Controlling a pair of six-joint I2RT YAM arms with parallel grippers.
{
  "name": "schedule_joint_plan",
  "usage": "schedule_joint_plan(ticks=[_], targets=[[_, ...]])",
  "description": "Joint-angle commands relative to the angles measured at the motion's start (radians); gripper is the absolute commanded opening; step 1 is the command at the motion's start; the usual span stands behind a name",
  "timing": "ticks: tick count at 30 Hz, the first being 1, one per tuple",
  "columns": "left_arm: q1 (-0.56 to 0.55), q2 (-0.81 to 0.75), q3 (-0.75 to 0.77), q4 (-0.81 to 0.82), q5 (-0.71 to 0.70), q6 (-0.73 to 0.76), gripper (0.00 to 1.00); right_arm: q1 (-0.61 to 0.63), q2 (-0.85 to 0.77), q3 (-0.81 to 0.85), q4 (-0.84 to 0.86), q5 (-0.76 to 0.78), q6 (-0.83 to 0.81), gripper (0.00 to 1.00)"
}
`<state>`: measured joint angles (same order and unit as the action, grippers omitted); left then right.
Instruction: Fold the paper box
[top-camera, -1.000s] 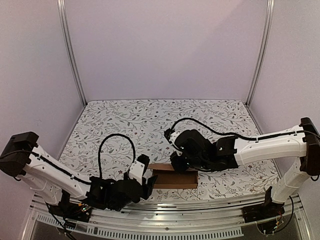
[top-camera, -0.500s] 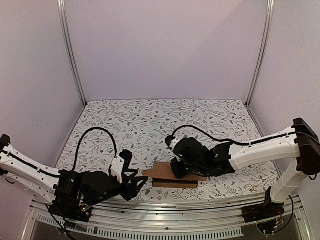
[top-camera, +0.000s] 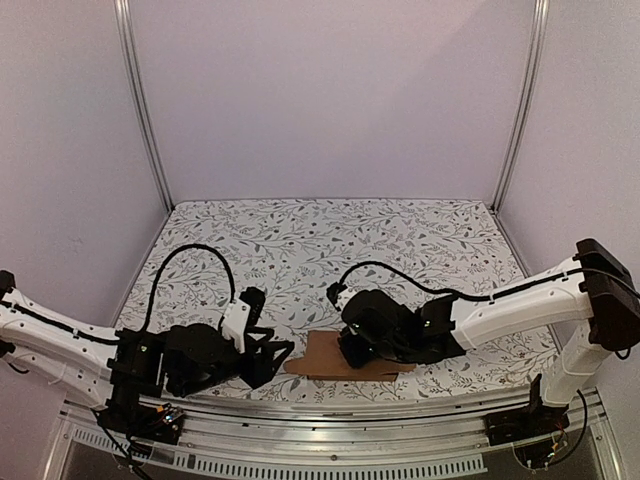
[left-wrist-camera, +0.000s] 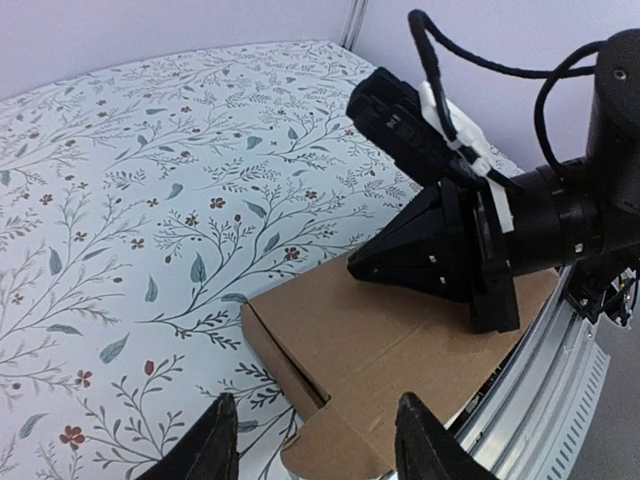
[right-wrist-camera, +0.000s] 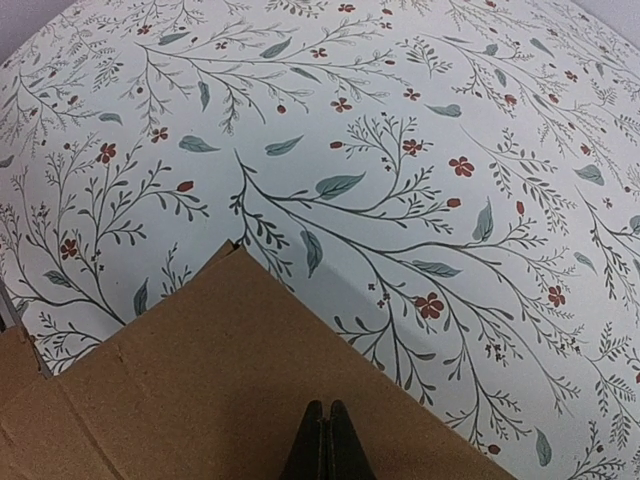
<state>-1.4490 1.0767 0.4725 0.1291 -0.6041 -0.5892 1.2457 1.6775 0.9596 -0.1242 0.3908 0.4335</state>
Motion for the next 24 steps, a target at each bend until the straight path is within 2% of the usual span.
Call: schedule_joint_plan(ticks=[1, 4, 10, 16, 24], targets=[[0.115, 0.026, 0.006, 0.044, 0.16, 0.014, 0.51, 0.013, 0.037, -0.034, -0.032, 0.014, 0.018, 0.0], [0.168, 0.075, 0.023, 0.078, 0.26, 0.028, 0.51, 0.015, 0.042, -0.04, -0.024, 0.017, 0.03, 0.0], [0.186, 0.269, 0.126, 0.083, 0.393, 0.07, 0.52, 0.016, 0.053, -0.035, -0.011, 0.024, 0.048, 0.0], [0.191, 0.414, 0.202, 0.079, 0.443, 0.071, 0.5, 0.016, 0.0, -0.037, -0.023, 0.042, 0.041, 0.0], [0.2, 0.477, 0.234, 0.057, 0.45, 0.07, 0.49, 0.015, -0.121, -0.035, -0.064, 0.078, 0.025, 0.05]])
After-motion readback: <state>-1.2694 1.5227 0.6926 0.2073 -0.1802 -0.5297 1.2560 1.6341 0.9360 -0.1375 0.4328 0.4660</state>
